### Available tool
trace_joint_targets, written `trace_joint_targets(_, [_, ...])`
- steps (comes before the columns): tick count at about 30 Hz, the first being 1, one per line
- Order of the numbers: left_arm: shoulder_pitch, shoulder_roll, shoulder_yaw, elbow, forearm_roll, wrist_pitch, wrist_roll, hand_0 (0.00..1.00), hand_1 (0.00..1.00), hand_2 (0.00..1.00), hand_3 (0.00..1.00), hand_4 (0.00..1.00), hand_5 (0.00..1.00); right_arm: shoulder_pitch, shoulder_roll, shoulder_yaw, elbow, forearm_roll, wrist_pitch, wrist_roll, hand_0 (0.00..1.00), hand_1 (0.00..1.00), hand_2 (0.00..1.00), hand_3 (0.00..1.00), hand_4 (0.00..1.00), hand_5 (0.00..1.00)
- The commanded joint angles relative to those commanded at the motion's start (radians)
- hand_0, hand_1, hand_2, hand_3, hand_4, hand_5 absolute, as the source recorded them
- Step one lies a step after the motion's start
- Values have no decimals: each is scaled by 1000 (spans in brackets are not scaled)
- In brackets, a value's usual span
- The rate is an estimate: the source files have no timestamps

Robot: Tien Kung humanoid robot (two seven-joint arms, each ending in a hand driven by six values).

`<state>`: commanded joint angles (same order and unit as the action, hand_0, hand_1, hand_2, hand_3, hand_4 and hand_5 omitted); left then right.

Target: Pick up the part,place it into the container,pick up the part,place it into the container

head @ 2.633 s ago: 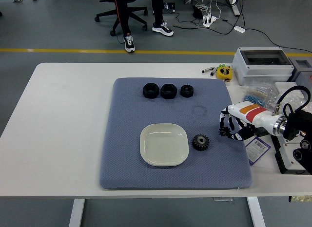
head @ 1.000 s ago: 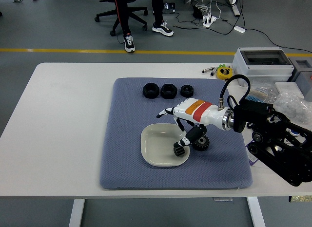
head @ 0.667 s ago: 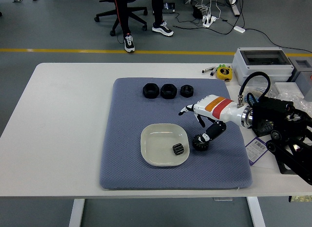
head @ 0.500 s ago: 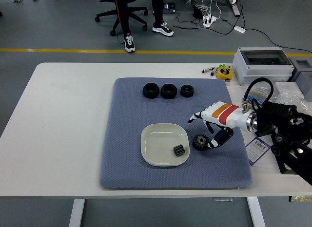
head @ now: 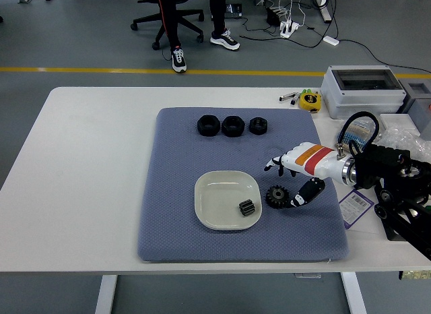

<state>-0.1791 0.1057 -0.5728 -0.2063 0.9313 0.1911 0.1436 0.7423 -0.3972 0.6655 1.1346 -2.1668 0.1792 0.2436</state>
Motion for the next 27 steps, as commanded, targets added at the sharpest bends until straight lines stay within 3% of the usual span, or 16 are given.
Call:
trace_joint_targets(2, [0, 0, -3, 0, 4, -1, 1, 722, 680, 631, 560, 634, 577, -2, 2, -3, -3, 7, -11, -1, 439, 453, 635, 805, 998, 405])
trace_joint_targets(3, [0, 0, -3, 0, 4, -1, 1, 723, 679, 629, 560, 634, 578, -2, 3, -4, -4, 10, -14, -4, 485, 559, 680, 762, 998, 393])
trace_joint_targets(10, [0, -1, -2, 0, 3, -1, 1, 723, 678, 629, 560, 634, 577, -4, 10, -23, -18, 13, 1, -7, 474, 560, 673, 740, 998, 400])
trace_joint_targets(20, [1, -2, -2, -1, 1, -1, 1, 721, 679, 629, 559, 634, 577, 3, 29, -39, -73, 26, -15, -7, 476, 557, 677, 731, 998, 403])
trace_joint_targets(21, [1, -2, -2, -1, 1, -1, 1, 722, 680, 628, 559, 634, 578, 3, 30, -40, -74, 28, -16, -7, 458, 552, 669, 684, 998, 406])
trace_joint_targets(26, [1, -3, -4, -1, 5, -2, 2, 722, 680, 628, 559, 634, 578, 1, 34, -47, -82, 40, -20, -8, 458, 552, 669, 684, 998, 406])
trace_joint_targets(27, [1, -2, -3, -1, 5, -2, 2, 722, 679, 628, 560, 634, 578, 1, 33, -48, -81, 42, -20, -7, 447, 537, 650, 596, 975, 394])
